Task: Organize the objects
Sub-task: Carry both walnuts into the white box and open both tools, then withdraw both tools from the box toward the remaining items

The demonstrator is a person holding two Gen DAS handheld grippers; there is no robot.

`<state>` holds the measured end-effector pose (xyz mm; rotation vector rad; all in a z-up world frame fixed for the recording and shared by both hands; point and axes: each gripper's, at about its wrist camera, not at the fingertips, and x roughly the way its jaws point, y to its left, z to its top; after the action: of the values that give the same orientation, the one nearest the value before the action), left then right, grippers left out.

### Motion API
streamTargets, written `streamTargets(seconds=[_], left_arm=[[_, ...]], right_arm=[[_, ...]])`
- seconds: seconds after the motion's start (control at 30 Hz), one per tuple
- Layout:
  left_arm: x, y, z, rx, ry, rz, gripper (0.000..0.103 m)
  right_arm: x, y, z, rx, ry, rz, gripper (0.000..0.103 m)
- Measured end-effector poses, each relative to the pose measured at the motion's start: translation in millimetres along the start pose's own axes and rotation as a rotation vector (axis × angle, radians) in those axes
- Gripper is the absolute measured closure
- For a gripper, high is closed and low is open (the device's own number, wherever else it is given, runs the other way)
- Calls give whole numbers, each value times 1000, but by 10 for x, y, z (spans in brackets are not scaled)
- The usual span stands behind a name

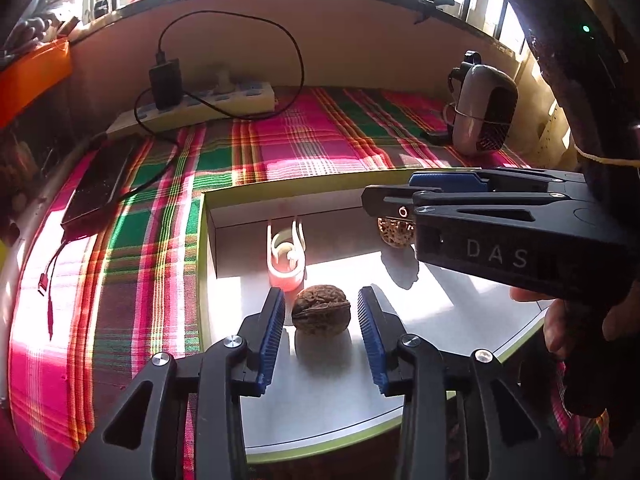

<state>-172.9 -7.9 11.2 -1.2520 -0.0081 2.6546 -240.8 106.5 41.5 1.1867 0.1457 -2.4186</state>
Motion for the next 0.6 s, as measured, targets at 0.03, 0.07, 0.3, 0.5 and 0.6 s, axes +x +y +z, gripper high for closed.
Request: streamTargets(seconds=[0.03, 0.07, 0.3, 0.5, 0.6], left_arm=[[-5, -1, -2, 1, 0, -1, 66], [-15, -2, -5, 2, -1, -2, 66], [-188, -31, -60, -7, -29, -3, 66], [-404, -36, -145, -13, -56, -3, 66], [-533, -48, -226, -15, -71, -15, 66]], right_arm=[[-25, -12, -2, 5, -5, 1, 58], [-49, -21, -5, 10, -9, 1, 58], [-242, -50, -66, 37, -35, -9, 58], [-494, -83, -171, 74, -69, -16, 58], [-646, -72, -257, 87, -87, -29, 58]])
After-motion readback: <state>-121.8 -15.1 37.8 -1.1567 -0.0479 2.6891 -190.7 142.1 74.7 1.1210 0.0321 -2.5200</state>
